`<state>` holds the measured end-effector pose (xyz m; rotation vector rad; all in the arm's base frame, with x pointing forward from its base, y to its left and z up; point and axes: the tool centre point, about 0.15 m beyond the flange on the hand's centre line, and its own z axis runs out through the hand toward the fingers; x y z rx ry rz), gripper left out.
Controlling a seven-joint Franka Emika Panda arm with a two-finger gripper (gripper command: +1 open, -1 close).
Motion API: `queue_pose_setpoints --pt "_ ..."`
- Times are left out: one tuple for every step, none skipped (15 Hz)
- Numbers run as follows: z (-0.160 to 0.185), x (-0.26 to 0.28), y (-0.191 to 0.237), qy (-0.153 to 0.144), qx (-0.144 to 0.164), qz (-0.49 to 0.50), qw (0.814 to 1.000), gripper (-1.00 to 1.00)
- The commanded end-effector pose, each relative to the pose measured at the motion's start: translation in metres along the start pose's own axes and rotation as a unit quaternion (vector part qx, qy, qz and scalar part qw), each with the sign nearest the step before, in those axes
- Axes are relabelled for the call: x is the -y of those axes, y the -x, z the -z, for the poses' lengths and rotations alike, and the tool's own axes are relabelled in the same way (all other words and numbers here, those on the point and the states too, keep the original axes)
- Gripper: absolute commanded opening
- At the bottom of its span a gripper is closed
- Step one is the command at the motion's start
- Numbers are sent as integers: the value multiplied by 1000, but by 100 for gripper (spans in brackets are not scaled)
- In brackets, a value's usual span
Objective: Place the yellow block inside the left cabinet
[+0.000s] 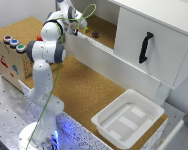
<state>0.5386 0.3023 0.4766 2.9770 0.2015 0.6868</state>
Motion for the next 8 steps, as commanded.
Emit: queue_pose_setpoints --pt "44 7 94 -97 34 54 993 100" --pt "53 12 105 -107 46 60 991 100" --pt "61 19 115 -111 55 70 990 100" --pt "70 24 122 -116 60 65 989 100" --pt "76 34 128 -121 67 81 987 100" --pt "82 46 133 -127 74 84 986 100" --pt "85 59 137 -109 78 103 986 100" --pt "87 69 139 -110 87 107 984 100"
